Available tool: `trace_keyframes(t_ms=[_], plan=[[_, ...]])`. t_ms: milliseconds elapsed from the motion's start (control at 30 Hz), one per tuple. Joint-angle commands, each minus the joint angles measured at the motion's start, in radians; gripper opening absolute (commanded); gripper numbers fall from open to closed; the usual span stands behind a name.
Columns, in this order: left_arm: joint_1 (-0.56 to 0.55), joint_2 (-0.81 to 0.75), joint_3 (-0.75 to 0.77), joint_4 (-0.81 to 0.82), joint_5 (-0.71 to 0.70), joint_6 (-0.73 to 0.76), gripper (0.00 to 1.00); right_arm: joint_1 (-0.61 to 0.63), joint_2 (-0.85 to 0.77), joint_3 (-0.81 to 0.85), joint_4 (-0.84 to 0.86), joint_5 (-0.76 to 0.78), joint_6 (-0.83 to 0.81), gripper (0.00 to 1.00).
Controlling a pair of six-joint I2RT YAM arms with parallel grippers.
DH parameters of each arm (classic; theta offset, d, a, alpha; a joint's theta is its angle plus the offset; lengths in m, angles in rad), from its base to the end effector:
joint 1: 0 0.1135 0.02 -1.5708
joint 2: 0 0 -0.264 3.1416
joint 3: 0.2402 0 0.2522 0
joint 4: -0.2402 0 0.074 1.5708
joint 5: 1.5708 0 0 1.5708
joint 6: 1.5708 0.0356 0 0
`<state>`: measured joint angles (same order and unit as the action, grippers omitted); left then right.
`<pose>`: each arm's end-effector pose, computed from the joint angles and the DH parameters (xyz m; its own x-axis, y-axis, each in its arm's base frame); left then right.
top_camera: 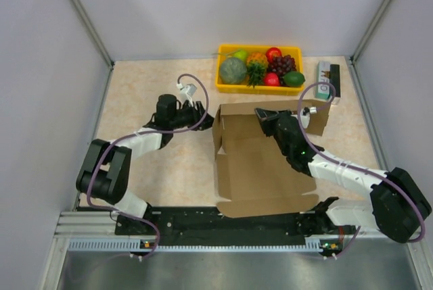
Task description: Fold the paper box
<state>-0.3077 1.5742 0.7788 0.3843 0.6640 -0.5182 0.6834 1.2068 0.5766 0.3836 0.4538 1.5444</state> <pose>0.3067 -0.1205 0.2038 -0.7157 -0.1819 -0.6744 0.4863 0.5633 -0.6680 0.2131 0.1534 0.2384 -0.2428 0.9610 -0.1326 0.1829 0.1796 0.9666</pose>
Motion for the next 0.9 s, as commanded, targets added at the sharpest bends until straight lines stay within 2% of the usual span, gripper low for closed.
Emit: trace_keyframes(t_ms=[0,133,200,267,400,433,567,867], plan=[[-0.068,-0.100,-0.030,-0.008,-0.021,0.069,0.48,-0.002,0.013,0.016,-0.061,-0.017,-0.035,0.00],[-0.064,-0.178,-0.072,-0.071,-0.164,0.113,0.48,-0.002,0.007,0.014,-0.061,-0.021,-0.046,0.00],[-0.061,-0.206,-0.061,-0.160,-0.219,0.112,0.49,-0.002,0.002,0.009,-0.060,-0.023,-0.046,0.00],[-0.060,-0.220,-0.050,-0.191,-0.195,0.095,0.50,-0.002,0.002,0.005,-0.058,-0.023,-0.046,0.00],[-0.060,-0.256,-0.121,-0.164,-0.199,0.014,0.51,-0.002,0.002,0.002,-0.051,-0.032,-0.043,0.00],[-0.060,-0.278,-0.168,-0.156,-0.245,-0.015,0.51,-0.002,0.002,0.000,-0.051,-0.030,-0.046,0.00],[-0.064,-0.376,-0.274,-0.101,-0.262,-0.049,0.55,-0.002,-0.006,-0.001,-0.049,-0.029,-0.040,0.00],[-0.134,-0.241,-0.282,0.099,-0.280,0.013,0.58,-0.002,-0.013,-0.018,-0.034,-0.046,-0.030,0.00]])
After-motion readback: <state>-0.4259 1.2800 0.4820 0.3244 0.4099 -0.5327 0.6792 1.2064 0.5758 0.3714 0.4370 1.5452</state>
